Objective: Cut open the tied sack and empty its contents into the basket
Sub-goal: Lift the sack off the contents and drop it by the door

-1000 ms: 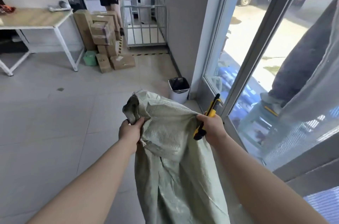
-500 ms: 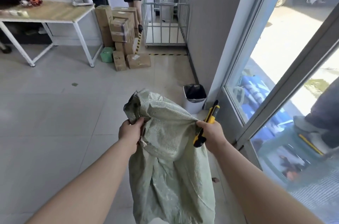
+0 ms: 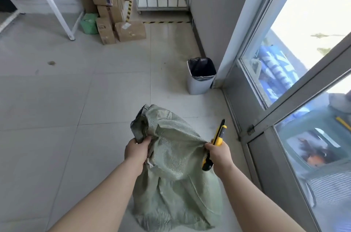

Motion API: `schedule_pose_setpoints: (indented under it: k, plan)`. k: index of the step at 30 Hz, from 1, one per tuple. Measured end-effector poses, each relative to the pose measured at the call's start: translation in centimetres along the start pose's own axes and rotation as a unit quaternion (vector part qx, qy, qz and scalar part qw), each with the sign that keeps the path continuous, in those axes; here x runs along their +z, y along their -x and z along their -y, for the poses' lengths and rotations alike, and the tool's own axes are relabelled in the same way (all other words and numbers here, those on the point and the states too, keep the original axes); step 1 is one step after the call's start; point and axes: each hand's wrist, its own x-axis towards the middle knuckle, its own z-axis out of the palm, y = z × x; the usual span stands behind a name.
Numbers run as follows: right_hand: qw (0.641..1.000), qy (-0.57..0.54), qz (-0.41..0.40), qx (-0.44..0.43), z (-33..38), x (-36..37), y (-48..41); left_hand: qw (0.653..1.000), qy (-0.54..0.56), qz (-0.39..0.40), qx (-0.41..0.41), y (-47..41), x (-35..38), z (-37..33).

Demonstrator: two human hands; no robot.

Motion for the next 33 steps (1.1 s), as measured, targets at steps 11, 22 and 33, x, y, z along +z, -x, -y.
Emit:
schedule_pose_setpoints:
  k: [11, 22, 33]
  plan:
    - [0.991, -0.029, -0.091, 0.09, -17.6, 3.9, -10.9, 0.992, -0.074, 0.041, -0.092, -13.8, 5.7, 15.5]
    - [0.992, -0.024, -0.08, 0.093, -24.1, 5.1, -13.0, 0.988, -0.106, -0.023, -0.112, -18.0, 7.6, 20.6]
    - [0.984, -0.14, -0.08, 0.077, -8.0, -0.9, 1.5, 0.968, -0.128, 0.213, -0.023, -1.0, 6.6, 3.9]
